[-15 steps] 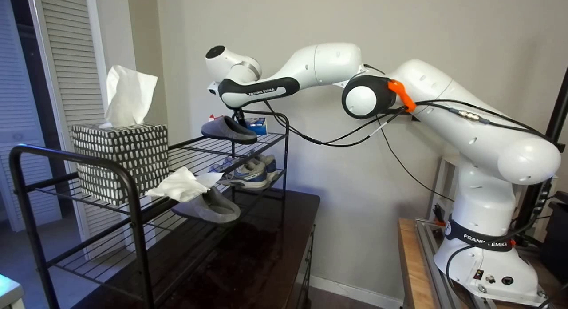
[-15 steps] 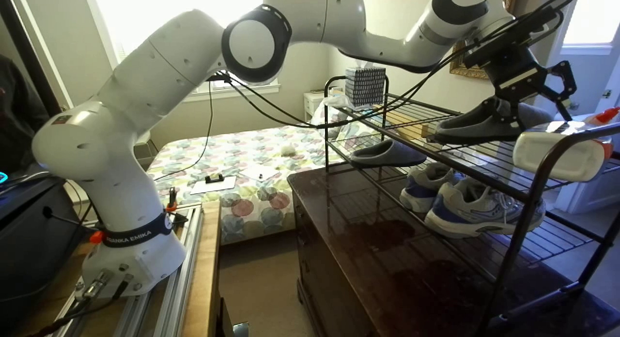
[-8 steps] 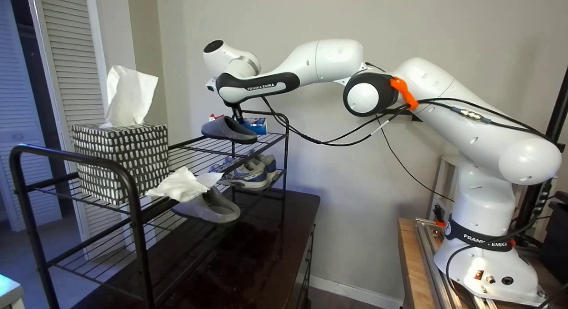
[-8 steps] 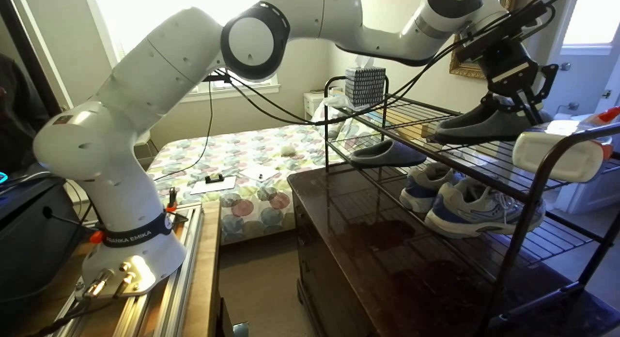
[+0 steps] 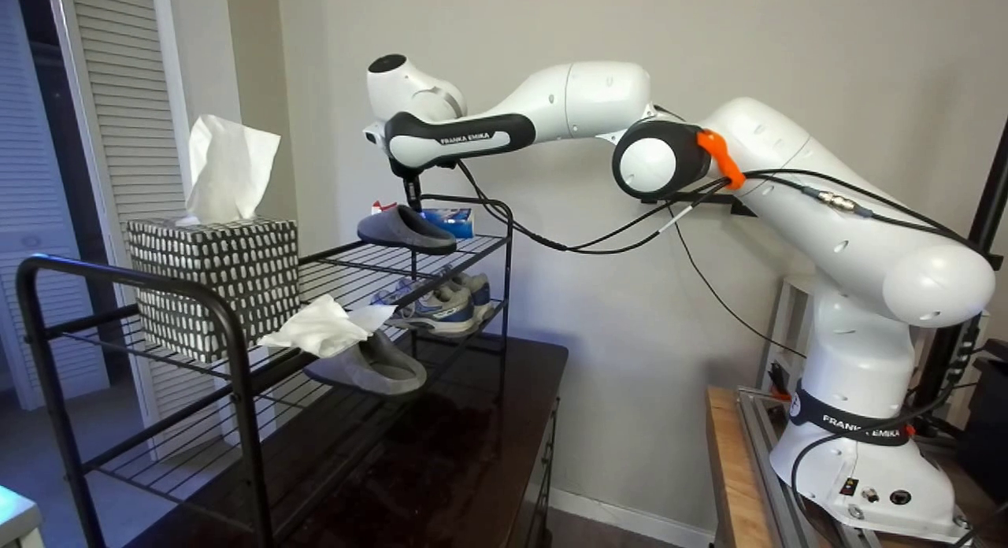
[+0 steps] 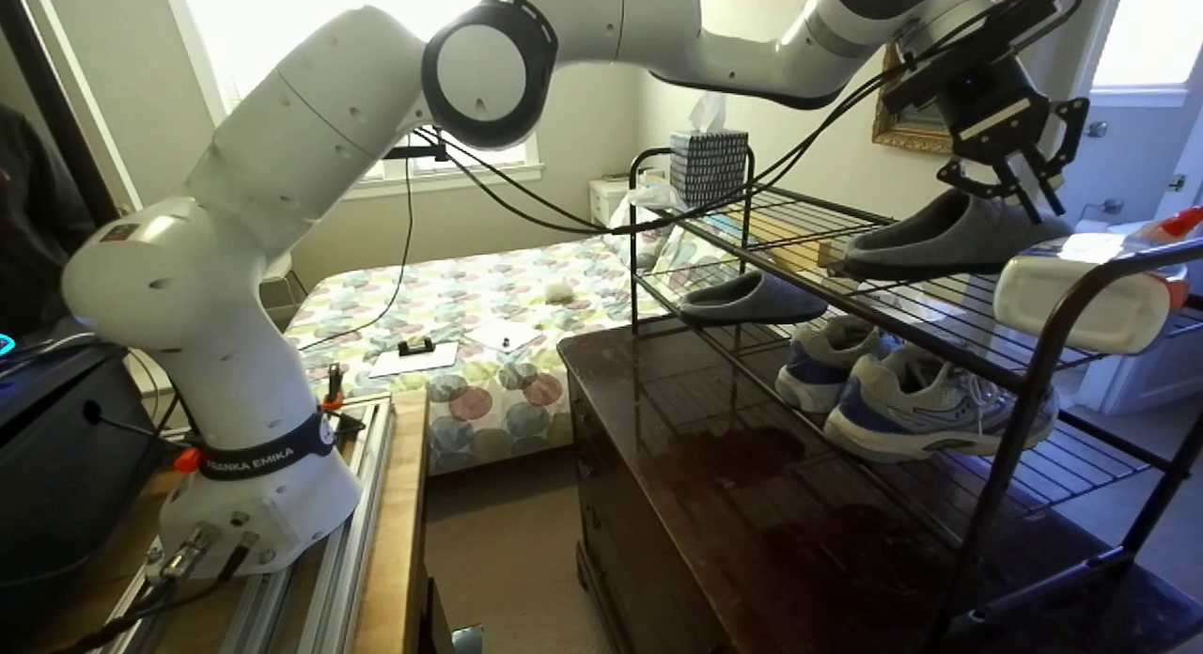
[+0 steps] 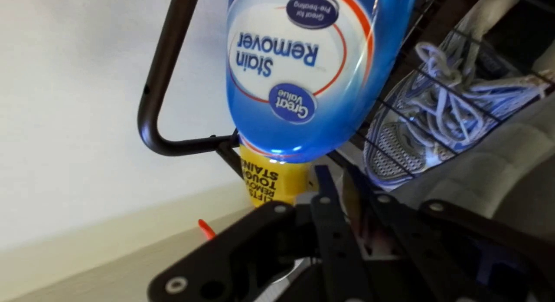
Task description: Place the blue spray bottle upright.
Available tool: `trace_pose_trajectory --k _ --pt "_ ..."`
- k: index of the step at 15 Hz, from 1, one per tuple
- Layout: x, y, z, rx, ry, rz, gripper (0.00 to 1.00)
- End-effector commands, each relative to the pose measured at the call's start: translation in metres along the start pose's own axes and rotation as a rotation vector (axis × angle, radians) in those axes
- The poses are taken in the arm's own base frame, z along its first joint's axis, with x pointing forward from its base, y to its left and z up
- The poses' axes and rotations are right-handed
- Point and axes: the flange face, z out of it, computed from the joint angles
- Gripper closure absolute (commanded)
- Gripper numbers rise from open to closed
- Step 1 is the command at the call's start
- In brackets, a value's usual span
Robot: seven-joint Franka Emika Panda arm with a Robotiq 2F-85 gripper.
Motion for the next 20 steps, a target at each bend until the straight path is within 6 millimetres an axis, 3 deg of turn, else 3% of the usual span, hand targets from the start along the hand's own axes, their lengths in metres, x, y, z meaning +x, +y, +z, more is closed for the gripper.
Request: trace_pose_trajectory --k 1,2,3,6,7,8,11,20 --pt "0.005 0.014 0.008 -0.095 0.073 0.136 0.53" --pt "0.003 0.016 0.012 -0.085 0.076 0.166 0.47" --pt "0.0 0.012 0.004 -0.056 0.056 0.106 0.66" --pt "-0.001 0.014 0.013 -0.063 0.061 0.145 0.47" --pt "0.0 0.013 0.014 -0.062 0.061 0.147 0.22" --pt "0.002 0.014 0.016 -0.039 0.108 0.124 0.22" --pt "0.005 0.015 0.027 -0.016 0.149 0.104 0.02" --pt "0.014 0.005 0.063 -0.045 0.155 0.081 0.0"
